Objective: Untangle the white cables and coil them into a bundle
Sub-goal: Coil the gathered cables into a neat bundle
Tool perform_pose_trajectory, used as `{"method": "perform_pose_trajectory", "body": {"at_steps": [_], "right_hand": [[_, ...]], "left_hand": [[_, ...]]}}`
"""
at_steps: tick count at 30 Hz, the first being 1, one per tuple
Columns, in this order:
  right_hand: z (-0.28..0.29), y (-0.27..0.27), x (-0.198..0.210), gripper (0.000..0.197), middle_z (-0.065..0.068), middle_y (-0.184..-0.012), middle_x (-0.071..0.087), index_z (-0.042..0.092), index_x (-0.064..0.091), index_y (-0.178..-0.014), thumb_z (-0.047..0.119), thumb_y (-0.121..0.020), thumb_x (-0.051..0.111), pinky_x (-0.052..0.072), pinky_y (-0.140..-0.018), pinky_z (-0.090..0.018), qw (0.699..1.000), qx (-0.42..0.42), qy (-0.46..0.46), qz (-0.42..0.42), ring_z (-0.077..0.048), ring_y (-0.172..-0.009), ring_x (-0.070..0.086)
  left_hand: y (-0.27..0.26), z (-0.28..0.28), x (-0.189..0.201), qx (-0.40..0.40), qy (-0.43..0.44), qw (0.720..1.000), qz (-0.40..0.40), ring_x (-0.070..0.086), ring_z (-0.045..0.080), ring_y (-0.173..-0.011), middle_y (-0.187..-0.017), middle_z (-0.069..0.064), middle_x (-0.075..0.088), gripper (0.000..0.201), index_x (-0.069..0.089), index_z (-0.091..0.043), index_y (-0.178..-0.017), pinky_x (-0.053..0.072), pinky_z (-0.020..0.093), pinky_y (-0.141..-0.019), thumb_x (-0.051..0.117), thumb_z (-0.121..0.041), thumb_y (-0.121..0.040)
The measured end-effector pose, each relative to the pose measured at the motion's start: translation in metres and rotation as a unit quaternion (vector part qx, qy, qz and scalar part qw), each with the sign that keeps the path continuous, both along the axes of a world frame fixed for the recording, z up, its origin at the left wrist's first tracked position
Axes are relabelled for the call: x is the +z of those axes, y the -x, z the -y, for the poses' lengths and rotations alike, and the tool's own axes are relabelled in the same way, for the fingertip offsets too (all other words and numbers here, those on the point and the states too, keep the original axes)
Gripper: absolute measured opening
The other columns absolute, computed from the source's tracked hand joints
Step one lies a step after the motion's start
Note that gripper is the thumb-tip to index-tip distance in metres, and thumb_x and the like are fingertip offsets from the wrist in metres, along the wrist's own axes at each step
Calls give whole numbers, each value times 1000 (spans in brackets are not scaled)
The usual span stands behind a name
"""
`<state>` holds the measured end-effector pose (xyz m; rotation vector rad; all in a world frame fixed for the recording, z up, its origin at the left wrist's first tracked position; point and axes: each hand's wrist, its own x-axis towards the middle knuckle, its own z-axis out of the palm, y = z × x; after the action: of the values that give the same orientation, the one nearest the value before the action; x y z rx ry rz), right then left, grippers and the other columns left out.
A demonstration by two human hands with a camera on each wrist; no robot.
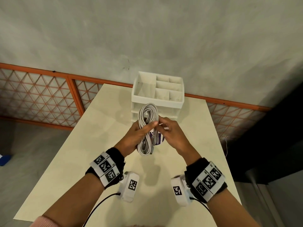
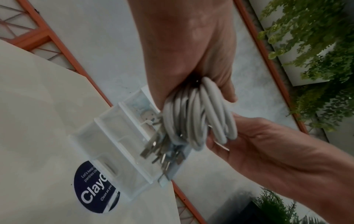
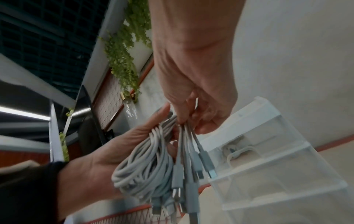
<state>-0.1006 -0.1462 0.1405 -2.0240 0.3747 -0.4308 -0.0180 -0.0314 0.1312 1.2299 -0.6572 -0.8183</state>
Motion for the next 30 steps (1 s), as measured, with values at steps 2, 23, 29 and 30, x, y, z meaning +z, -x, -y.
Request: {"method": "perform_pose_trajectory", "body": {"at_steps": [2,23,29,30], "right_hand": [[2,-3,0,28,-7,-102,69,11,67,-115,8,-90,56,54,-80,-28,999,-20,27,7,-23,-86,66],[-4,-13,-27,83,-7,-124,63,16,41,-136,58,-71,70,47,-103,-40,959,53,-248,-129,-16,-112,63],[5,-14,-24,32,-10,-116,68,24,63,-108,20,-79,74,46,-104,-39,933,147,-264,-194,-19,-111,64],[9,-16,-24,38,-11,-116,68,21,65,-110,24,-74,77,46,-105,-41,931,154,-249,-218,-21,-112,63]], "left_hand": [[-1,0,-2,-15,-2,1000,-5,70,12,-70,-79,-3,74,21,63,-9,-110,54,22,-60,50,-17,-95],[-10,9,-10,35,-5,996,-82,60,12,-51,-56,1,59,41,56,-9,-65,48,22,-52,48,-36,-95],[-22,15,-18,-69,-29,995,-63,63,18,-67,-71,8,63,32,59,-8,-77,55,29,-65,54,-39,-85],[-25,15,-19,-80,-28,995,-52,64,18,-71,-72,5,64,26,61,-9,-79,54,30,-70,56,-34,-85]]}}
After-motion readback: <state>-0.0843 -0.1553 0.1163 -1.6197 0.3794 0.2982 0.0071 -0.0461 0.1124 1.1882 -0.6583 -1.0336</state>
